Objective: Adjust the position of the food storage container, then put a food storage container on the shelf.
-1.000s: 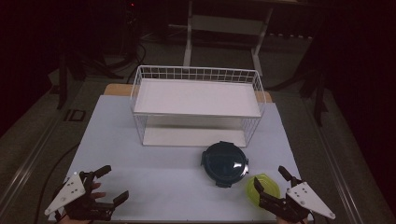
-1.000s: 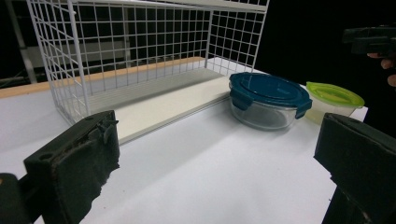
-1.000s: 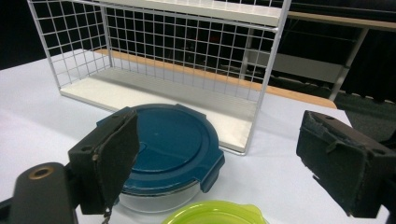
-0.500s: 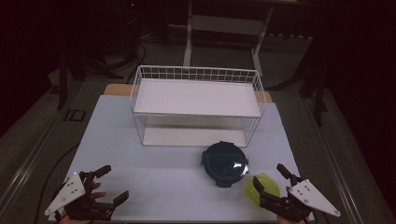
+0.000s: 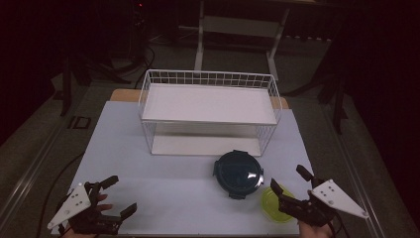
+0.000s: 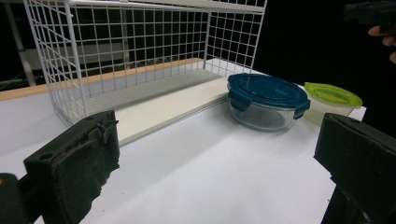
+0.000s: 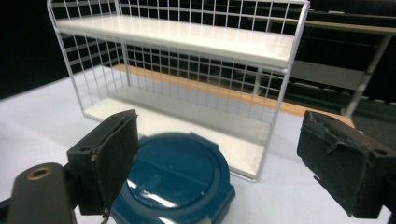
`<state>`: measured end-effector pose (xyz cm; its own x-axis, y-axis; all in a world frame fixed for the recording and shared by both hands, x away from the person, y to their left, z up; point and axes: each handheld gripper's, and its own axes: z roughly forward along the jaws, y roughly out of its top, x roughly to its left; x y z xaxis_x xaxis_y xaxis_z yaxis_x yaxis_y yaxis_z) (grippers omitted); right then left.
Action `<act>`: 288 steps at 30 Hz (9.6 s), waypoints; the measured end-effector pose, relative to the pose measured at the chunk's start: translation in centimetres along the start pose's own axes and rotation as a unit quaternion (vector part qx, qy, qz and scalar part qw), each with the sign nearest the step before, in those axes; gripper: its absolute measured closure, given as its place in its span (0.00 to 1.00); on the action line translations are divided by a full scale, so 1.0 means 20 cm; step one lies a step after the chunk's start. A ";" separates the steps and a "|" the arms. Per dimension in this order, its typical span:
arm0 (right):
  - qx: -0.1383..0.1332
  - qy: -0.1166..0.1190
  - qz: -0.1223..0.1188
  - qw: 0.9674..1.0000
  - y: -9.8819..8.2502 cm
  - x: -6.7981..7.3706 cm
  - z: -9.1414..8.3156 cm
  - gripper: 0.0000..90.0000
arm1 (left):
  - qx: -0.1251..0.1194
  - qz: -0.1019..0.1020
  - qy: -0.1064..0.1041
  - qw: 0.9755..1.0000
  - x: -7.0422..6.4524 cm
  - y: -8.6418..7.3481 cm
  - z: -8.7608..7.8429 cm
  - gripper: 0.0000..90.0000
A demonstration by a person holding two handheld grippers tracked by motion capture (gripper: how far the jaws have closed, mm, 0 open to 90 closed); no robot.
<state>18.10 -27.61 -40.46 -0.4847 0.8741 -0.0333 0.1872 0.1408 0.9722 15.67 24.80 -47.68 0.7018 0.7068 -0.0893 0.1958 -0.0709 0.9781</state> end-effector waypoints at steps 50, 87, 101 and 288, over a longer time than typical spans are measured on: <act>0.230 0.105 0.008 0.968 -0.22 -0.46 0.55 0.68 | 0.015 0.004 -0.004 1.000 0.00 -0.02 0.02 0.00; 0.303 0.199 -0.046 0.931 -0.26 -0.39 0.62 1.00 | 0.016 0.002 -0.005 1.000 0.00 -0.02 0.03 0.00; 0.322 0.220 -0.078 0.918 -0.20 -0.28 0.74 1.00 | 0.014 0.004 -0.005 1.000 0.01 -0.02 0.03 0.00; 0.396 0.284 0.355 0.798 -0.24 0.36 1.17 0.60 | 0.253 -0.427 -0.083 0.864 0.44 -0.09 0.46 0.59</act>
<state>33.66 -11.08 -50.81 -0.2828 0.5443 0.7898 0.9591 0.1501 0.2400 27.75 24.75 -51.91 0.2327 0.5461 -0.8048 0.9360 0.0990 0.3378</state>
